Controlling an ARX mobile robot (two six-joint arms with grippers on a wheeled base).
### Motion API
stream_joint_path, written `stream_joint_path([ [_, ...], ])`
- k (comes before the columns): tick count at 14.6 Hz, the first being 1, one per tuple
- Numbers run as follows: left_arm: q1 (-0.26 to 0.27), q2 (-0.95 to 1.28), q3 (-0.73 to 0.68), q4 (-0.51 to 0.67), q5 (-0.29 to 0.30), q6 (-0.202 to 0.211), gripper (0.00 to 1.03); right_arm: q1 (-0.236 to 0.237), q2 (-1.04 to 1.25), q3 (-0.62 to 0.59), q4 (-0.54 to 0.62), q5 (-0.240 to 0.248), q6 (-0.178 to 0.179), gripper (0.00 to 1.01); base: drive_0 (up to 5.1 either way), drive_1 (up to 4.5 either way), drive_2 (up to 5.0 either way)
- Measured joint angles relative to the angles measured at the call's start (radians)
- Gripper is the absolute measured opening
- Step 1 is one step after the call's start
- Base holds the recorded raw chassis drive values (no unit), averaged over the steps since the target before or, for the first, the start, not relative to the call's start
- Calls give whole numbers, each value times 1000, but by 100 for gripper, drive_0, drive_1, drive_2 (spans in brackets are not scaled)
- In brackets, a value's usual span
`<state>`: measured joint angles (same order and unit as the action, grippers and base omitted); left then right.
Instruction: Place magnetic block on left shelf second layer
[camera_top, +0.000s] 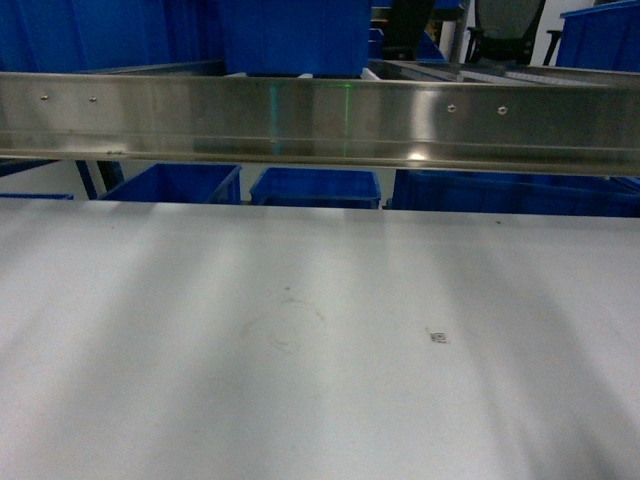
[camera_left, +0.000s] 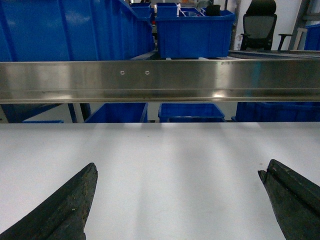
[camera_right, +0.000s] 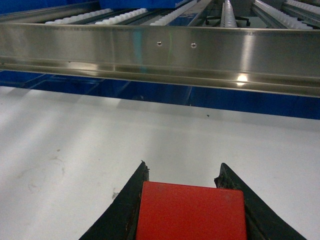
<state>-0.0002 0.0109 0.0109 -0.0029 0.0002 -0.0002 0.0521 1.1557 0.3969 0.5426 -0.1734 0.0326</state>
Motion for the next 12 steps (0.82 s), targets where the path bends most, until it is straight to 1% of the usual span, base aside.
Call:
stream_joint_path([
  [12,0,0,0,0,0,0,98,0,0,0,0,0,0,34,-496,245,245],
])
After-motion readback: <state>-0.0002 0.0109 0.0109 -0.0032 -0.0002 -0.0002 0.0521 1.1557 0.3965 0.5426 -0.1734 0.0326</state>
